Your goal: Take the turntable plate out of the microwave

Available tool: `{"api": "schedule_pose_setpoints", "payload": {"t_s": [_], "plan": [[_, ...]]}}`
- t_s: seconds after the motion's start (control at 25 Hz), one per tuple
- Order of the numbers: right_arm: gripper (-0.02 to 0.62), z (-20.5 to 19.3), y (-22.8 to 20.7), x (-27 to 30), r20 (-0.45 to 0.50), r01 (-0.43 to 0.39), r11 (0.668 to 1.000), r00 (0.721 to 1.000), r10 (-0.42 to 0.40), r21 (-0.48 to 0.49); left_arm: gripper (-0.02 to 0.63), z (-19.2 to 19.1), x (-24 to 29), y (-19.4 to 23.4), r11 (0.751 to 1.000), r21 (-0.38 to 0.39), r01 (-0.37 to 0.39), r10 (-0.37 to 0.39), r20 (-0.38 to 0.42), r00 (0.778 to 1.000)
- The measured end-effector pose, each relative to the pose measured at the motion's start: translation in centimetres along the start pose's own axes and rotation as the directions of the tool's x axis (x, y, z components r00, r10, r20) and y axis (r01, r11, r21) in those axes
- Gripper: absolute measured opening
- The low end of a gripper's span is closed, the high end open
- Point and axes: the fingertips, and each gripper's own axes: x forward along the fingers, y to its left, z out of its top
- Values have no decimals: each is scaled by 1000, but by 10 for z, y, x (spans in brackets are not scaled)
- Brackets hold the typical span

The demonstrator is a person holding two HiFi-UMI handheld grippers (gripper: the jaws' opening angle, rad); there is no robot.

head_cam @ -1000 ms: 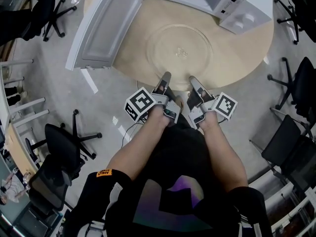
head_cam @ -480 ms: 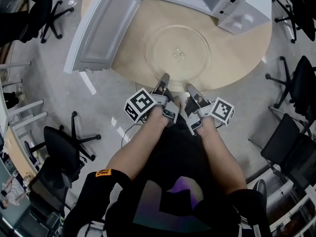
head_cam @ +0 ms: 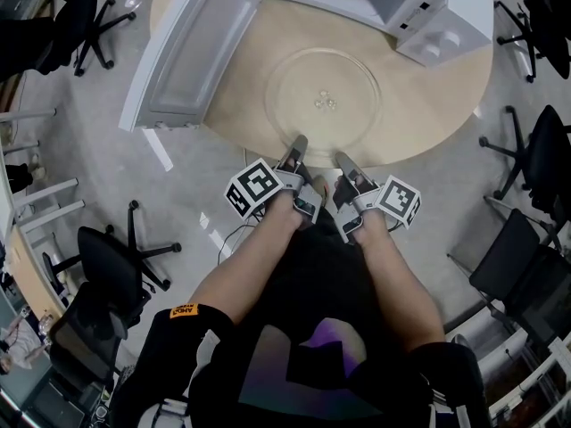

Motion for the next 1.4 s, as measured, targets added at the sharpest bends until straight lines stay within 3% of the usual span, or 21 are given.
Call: {"api": "schedule_pose_setpoints", "payload": {"t_s": [0.28,0.52,0.64,1.08,1.24,1.32,1.4], "plan": [[49,4,0,0,30,1,1000,1000,-1,3,97,-4,5,5,1000,14,1,0,-67,998],[44,14,-4,-2,66,16,1000,998,-17,21,121,-17,5,3,990,140,19,17,-251,968],[43,18,-10,-5,77,48,998,996,-50,37,121,-24,-2,5,979,202,16,48,-306,951],[44,23,-14,-18,33,100,994,994,-102,46,121,-32,-30,5,962,271,5,80,-303,950],[43,27,0,-34,40,110,989,994,-106,-100,121,-28,-51,-5,950,313,12,71,-254,965],[43,28,14,-41,45,117,963,993,-110,-242,121,-27,-62,-14,937,347,24,56,-219,974],[43,26,32,-47,47,113,916,994,-103,-385,121,-27,-75,-24,923,384,38,35,-180,983]]}}
